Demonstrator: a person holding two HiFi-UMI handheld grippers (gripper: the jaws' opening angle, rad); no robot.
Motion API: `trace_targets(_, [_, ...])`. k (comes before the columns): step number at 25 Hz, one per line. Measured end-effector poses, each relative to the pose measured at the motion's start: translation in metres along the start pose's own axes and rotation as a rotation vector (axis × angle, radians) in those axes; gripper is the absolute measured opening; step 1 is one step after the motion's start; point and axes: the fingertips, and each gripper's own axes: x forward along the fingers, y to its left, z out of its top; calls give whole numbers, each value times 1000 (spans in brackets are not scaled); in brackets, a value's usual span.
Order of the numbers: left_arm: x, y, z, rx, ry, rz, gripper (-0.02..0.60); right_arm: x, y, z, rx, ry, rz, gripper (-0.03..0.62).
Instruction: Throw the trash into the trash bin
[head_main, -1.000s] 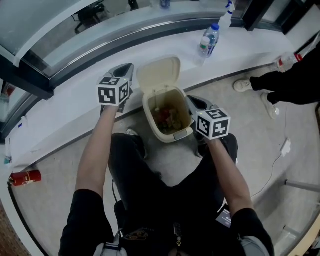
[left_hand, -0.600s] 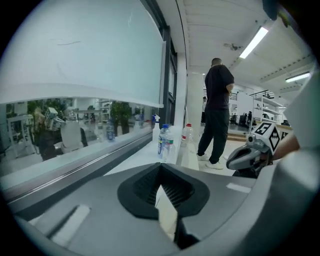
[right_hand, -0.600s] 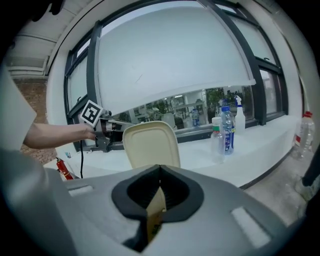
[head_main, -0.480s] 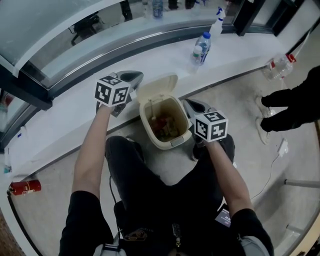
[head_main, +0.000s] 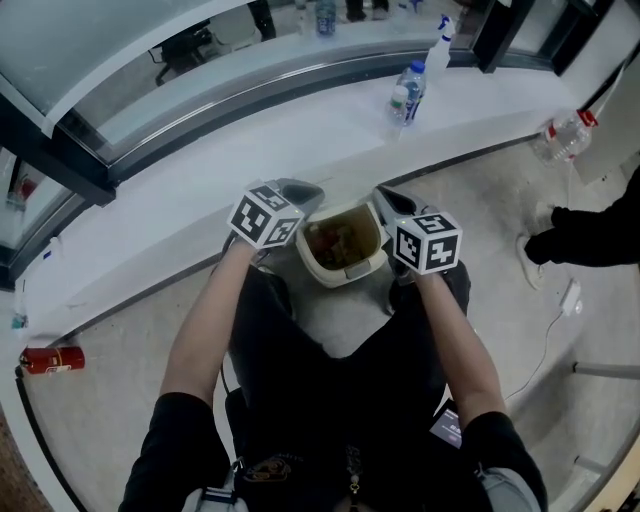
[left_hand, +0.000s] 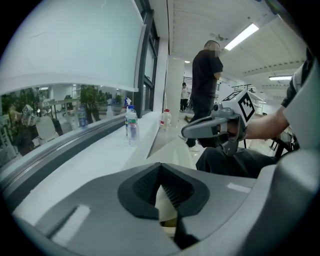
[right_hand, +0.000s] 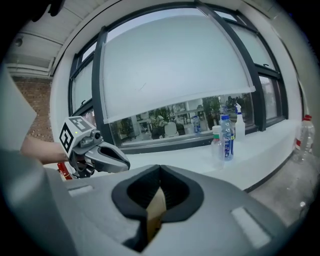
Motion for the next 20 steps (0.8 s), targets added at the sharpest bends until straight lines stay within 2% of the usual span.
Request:
trace_targets(4, [9, -22, -20, 1, 45, -15, 6, 2, 8, -17, -19, 36, 9, 3])
trace_targets(7, [16, -32, -34, -23, 72, -12, 6, 10, 10, -42, -25, 115, 23, 3])
trace_targets(11, [25, -39, -51, -78, 102, 23, 6, 14, 9, -75, -21, 199, 25, 3])
trace_targets(20, [44, -55, -98, -155, 180, 87, 6, 15, 3, -128, 27, 299, -5, 3])
